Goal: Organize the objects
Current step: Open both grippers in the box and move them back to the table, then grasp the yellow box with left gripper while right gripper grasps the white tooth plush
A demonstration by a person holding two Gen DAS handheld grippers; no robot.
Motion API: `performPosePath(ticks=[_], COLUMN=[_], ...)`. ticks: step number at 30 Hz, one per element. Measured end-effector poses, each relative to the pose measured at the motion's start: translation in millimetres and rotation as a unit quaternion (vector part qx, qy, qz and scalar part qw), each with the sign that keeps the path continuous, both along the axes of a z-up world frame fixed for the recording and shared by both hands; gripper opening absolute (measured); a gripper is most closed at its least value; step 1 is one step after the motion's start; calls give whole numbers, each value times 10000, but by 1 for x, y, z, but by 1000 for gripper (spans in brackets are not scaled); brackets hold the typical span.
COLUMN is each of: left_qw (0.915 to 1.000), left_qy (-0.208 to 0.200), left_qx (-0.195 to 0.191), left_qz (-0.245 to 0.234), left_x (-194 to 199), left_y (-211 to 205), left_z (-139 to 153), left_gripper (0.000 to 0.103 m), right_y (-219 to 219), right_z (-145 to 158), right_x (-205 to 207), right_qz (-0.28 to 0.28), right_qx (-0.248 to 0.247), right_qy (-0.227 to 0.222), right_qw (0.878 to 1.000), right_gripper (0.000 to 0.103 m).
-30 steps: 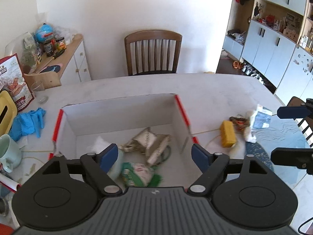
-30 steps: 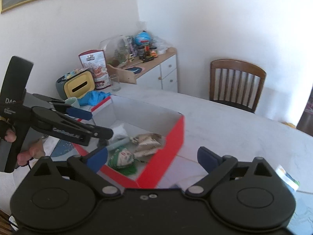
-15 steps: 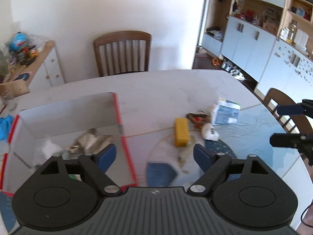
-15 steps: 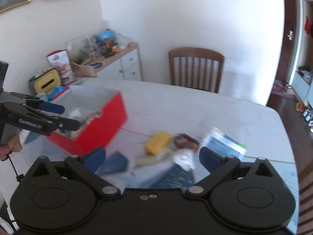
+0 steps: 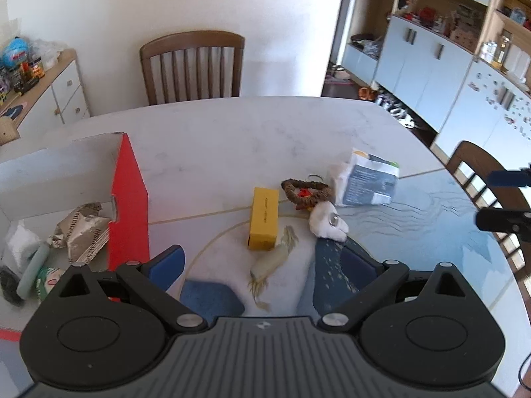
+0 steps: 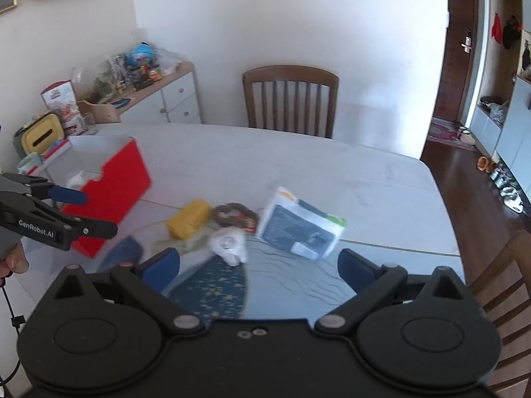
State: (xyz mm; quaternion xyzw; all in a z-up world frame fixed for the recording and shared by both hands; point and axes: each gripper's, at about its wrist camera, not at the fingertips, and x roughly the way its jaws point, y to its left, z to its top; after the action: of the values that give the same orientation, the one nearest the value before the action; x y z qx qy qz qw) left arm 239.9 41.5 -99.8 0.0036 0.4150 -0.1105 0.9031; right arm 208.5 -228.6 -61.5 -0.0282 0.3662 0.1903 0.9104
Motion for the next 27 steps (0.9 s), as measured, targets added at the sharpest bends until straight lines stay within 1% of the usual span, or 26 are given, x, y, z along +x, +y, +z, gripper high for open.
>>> performPosePath(ticks=[5,9,12,17,21,27], left_qw=[9997,9995,9993,9985,9978,9971], left_qy=[6,16,113,253,379,483], left_qx=[172,253,263,410,461,525], left_qz=[154,196,227,266,291,255], left_x=[26,46,60,81,94,107], left_y=[-11,-20,-24,-30,-30,-29], left_z=[-13,-24,-34,-51,-62,-76], left_gripper=[101,101,101,101,101,101], right_y=[-16,-12,-3,20,41,68], right_z=[-17,-32,-42,-62,-78,-99], right_x=[12,22,30,46,59,76], right_qz=[-70,44,184,426,659,863], right_qx=[50,-10,8,-15,-83,-278], right_qy=[139,204,294,406,556,621], right_qw=[9999,9998,9994,9983,9962,9939], right_gripper=[101,101,100,99,93,86])
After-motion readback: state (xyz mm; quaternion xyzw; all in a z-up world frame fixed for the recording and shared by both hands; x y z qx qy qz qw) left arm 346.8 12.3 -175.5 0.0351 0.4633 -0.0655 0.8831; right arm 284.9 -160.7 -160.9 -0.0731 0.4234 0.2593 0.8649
